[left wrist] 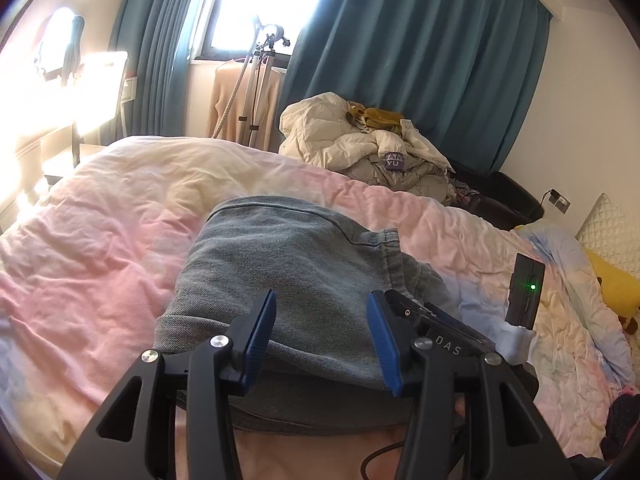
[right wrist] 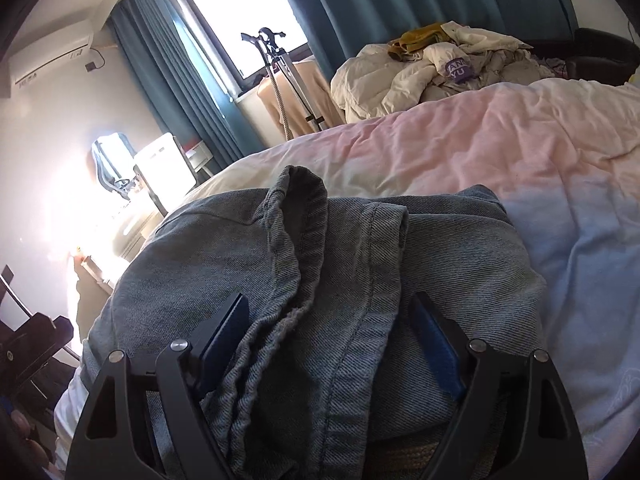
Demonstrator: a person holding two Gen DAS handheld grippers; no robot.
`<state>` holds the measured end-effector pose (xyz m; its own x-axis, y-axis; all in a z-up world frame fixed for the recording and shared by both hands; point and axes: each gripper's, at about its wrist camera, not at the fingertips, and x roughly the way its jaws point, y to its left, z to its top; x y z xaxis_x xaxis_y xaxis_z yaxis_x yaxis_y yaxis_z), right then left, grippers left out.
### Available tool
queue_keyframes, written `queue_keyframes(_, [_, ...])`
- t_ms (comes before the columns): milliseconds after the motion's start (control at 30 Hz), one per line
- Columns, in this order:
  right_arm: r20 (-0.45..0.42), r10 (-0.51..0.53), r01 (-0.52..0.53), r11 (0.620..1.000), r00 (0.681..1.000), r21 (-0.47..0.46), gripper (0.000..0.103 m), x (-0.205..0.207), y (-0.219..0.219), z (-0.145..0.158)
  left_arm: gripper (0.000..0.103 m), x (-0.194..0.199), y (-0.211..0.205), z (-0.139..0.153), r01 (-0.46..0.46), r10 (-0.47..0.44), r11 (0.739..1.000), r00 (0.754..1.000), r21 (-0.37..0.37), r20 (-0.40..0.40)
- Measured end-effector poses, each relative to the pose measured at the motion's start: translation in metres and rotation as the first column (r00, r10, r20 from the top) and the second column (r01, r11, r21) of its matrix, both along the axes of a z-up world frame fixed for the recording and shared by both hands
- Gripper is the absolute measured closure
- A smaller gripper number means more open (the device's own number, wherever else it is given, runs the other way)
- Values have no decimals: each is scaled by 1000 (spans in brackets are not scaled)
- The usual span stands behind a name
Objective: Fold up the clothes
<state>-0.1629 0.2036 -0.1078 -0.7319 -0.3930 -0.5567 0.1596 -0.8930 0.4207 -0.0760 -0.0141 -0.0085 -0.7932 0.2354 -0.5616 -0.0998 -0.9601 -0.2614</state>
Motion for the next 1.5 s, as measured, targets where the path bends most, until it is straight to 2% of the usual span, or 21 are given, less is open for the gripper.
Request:
queue_keyframes(167, [-9, 3, -3, 1000, 1000, 11, 23, 4, -3, 0, 55, -1, -2, -3, -24, 24, 1000, 1000, -6, 0])
queue_keyframes(267, [-9, -21, 21, 1000, 1000, -19, 26, 8, 2, 1, 55, -2, -2, -6, -34, 34, 999, 999, -19, 9])
queue_keyframes(500, [-126, -92, 83, 994, 988, -73, 26, 26, 17, 25, 55, -6, -2, -13, -49, 49, 999, 998, -17, 32])
queue_keyframes(567, [-118, -51, 40, 995, 992, -94, 28, 23, 13, 26, 55, -6, 0, -14, -47, 47, 999, 998, -19, 33])
queue_keyframes(667, [-98, 26, -38, 991, 995, -127, 35, 16, 5, 26, 55, -7, 1, -15, -39, 39, 999, 999, -24, 31])
queue_keyframes(733, [-34, 52, -56, 992, 998, -117, 39, 9, -3, 15, 55, -8, 3, -15, -33, 34, 999, 999, -28, 29])
queue_keyframes(767, [-18, 54, -56, 994, 998, -97, 42, 7, -7, 11, 55, -8, 3, -15, -33, 34, 999, 999, -30, 27])
queue_keyframes(800, [-11, 52, -53, 996, 999, -72, 50, 7, -10, 8, 55, -9, 3, -14, -33, 34, 999, 999, -31, 26])
queue_keyframes(867, [-19, 62, -63, 996, 998, -56, 67, 7, -12, 9, 55, -10, 3, -15, -34, 34, 999, 999, -29, 26])
queue_keyframes(933, [-41, 58, -60, 997, 997, -53, 90, 11, -13, 15, 55, -11, 3, -15, -34, 34, 999, 999, -25, 28])
queue_keyframes(1100, [-100, 20, -24, 999, 995, -35, 94, 29, -10, 34, 55, -11, 2, -16, -33, 34, 999, 999, -23, 37])
queue_keyframes(1300, [47, 13, -9, 996, 999, -84, 95, 35, 1, 4, 55, -12, 7, -21, -23, 25, 998, 999, -59, 43])
queue_keyframes(1500, [54, -26, 35, 984, 998, -177, 86, 41, 22, 4, 55, -8, 11, -21, -9, 13, 995, 999, -97, 35])
